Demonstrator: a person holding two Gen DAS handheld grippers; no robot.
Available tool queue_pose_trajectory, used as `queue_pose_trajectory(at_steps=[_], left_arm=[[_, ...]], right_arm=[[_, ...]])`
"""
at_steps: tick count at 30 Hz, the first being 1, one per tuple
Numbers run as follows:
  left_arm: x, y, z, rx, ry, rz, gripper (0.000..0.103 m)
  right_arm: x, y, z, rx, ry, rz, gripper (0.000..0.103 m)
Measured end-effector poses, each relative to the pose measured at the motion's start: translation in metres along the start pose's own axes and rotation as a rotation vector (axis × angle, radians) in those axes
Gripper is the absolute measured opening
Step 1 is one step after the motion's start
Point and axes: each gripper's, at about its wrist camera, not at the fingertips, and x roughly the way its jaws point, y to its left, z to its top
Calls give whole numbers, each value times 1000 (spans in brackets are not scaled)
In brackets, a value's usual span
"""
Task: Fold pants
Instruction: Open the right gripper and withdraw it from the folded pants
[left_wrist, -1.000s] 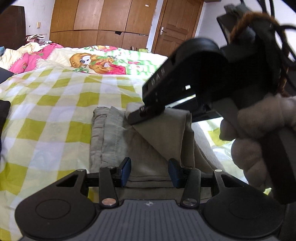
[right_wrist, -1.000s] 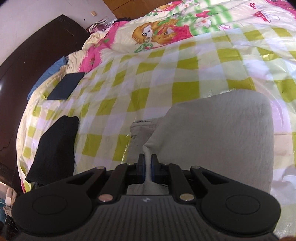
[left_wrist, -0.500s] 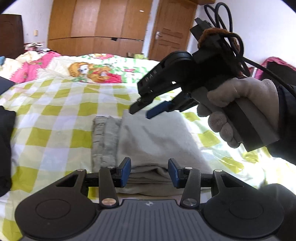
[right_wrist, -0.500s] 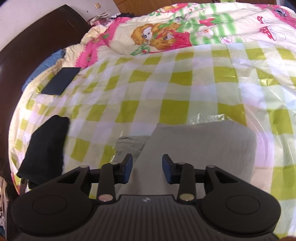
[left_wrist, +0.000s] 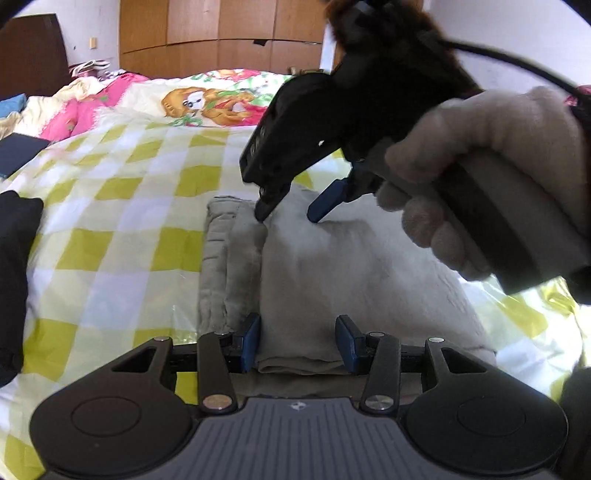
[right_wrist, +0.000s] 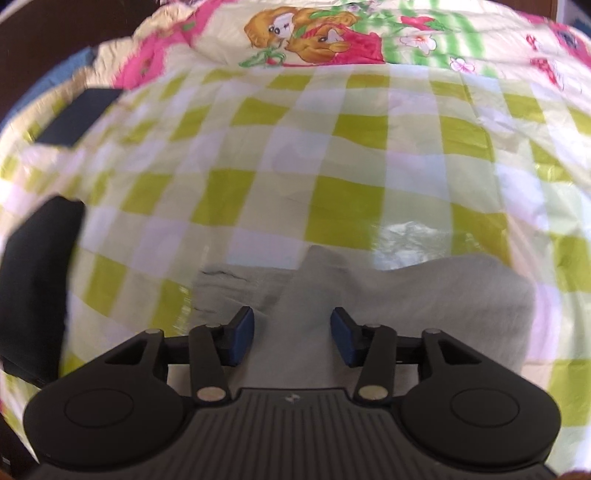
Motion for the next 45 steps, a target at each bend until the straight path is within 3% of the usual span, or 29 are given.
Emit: queue_pose_trajectory(at_steps=[1,3,6,10,17,20,22,27,29,31,34,36,39,40,42,45], left_arm=[[-2,-1,-1,9,-8,2,57],[-6,-1,-2,11,-24,-5,46],[-11,3,-1,-13,-40,-17,31],[-21,2,0,-18,-67,-41,26],[-62,16,14,-94,-185,-132,24],[-69,32,15,-134,-187,-128,24],[-59,43,12,-157,-146,-123,24],[-30,59,-6,-207,-57,-60,24],[-27,62,-11,-205,-56,-65,25],[-25,63,-11,-207,-61,-73,25],[-24,63,-12,-198,-68,-73,25],[-24,63,-12,-198,-69,-71,25],[-26,62,-12,-200,-76,-72,25],[-28,62,-12,-200,-79,-71,25],[-31,62,-12,-202,-90,-70,25],[-40,64,-11,-214,-129,-81,25]], right_arm=[[-1,-4,-1,9,-3,2,34],[-7,-16,-2,65,-7,41,14],[-21,-23,-4,86,-29,76,7],[-43,-27,-4,83,-62,109,6],[-99,-14,9,81,-167,200,6],[-98,5,17,56,-171,227,6],[-79,16,21,44,-151,200,6],[-19,27,14,69,-56,191,9],[-15,26,6,78,-44,196,11],[-19,25,2,60,-52,149,14],[-31,25,0,36,-93,103,32],[-33,28,1,27,-93,90,50],[-23,39,4,-11,-74,56,49],[-17,42,4,-29,-69,29,48],[-8,39,5,-16,-46,21,8],[-19,27,5,24,-58,67,6]])
